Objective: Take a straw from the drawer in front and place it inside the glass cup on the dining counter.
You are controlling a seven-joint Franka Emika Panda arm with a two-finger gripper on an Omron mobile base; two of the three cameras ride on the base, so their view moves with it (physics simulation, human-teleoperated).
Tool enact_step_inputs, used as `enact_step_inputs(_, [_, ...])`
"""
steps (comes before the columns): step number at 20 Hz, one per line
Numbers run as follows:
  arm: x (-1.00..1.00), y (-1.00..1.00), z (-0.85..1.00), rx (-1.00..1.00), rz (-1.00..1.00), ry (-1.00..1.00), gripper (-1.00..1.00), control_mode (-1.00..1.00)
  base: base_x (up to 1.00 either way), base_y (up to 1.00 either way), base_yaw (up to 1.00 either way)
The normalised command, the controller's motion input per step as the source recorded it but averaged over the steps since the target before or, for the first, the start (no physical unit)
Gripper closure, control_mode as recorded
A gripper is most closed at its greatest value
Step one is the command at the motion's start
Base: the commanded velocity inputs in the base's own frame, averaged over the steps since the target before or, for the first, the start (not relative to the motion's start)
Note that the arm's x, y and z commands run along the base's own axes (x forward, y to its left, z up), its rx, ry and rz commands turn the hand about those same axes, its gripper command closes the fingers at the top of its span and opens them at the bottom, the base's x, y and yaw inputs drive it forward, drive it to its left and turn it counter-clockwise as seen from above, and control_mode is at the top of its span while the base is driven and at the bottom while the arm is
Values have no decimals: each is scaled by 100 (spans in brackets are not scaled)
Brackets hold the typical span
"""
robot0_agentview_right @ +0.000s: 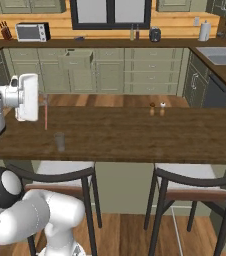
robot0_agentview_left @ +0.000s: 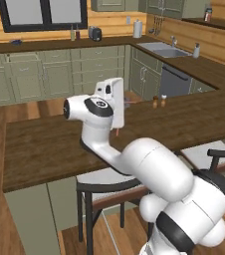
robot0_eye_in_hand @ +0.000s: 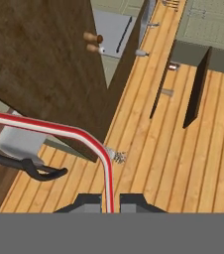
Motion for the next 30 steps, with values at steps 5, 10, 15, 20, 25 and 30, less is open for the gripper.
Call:
enact_step_inputs(5, [10,0,-25,-3,0,0,100,-100,0,0,0])
enact_step_inputs(10, [0,0,-36,-3,0,0,100,-100,0,0,0])
enact_step_inputs(15, [11,0,-21,-2,0,0,100,-100,0,0,0])
enact_step_inputs(20, [23,0,-11,0,0,0,100,-100,0,0,0])
enact_step_inputs(25, [11,1,-1,0,0,0,100,-100,0,0,0])
enact_step_inputs(30, [0,8,0,0,0,0,100,-100,0,0,0])
